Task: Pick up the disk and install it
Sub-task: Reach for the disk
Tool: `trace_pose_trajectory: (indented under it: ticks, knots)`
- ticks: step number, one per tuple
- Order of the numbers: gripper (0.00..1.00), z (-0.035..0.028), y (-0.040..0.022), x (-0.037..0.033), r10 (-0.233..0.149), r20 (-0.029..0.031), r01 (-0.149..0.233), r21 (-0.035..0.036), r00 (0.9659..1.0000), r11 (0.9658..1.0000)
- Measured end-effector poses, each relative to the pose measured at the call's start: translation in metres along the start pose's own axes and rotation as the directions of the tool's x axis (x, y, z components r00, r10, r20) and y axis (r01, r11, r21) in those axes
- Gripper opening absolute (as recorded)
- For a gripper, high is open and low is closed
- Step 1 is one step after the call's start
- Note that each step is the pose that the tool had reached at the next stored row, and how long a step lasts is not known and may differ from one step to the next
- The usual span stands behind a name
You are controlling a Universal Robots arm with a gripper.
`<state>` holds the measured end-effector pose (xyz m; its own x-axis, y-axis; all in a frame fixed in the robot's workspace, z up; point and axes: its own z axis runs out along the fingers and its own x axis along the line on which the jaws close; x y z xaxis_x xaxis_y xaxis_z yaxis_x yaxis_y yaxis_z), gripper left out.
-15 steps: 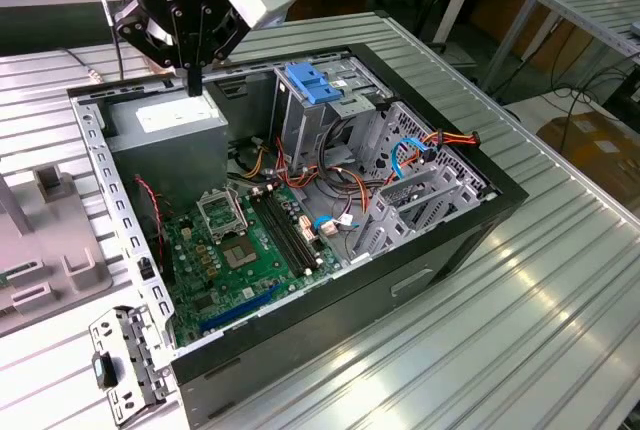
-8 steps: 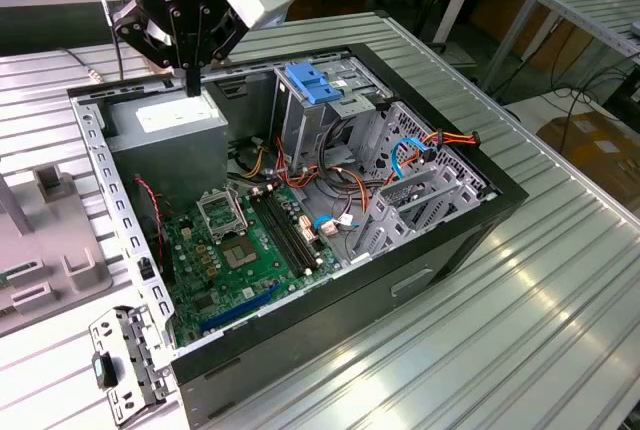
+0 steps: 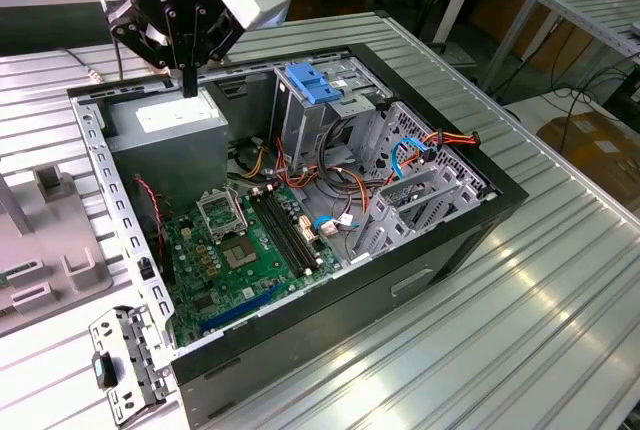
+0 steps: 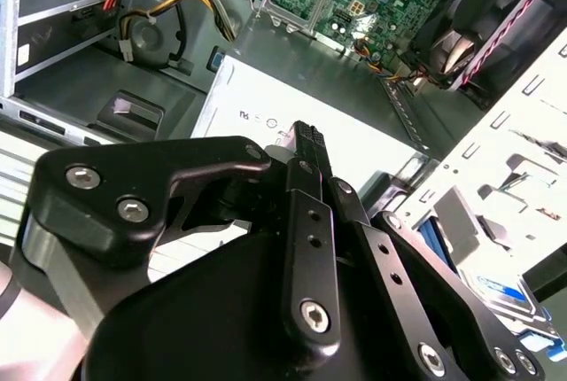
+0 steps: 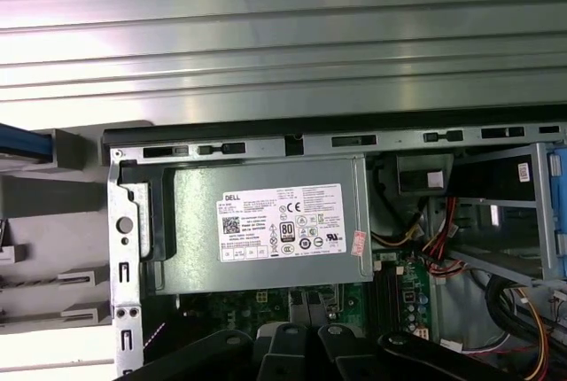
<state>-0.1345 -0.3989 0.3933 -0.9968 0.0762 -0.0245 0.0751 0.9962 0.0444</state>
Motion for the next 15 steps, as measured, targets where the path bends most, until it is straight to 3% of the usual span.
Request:
trace_pose_trajectory:
  ticks: [15]
  knots:
    - [0.11, -0.0001, -0.0003, 0.0040, 0.000, 0.0000, 0.000, 0.0001, 1.0000, 1.0000]
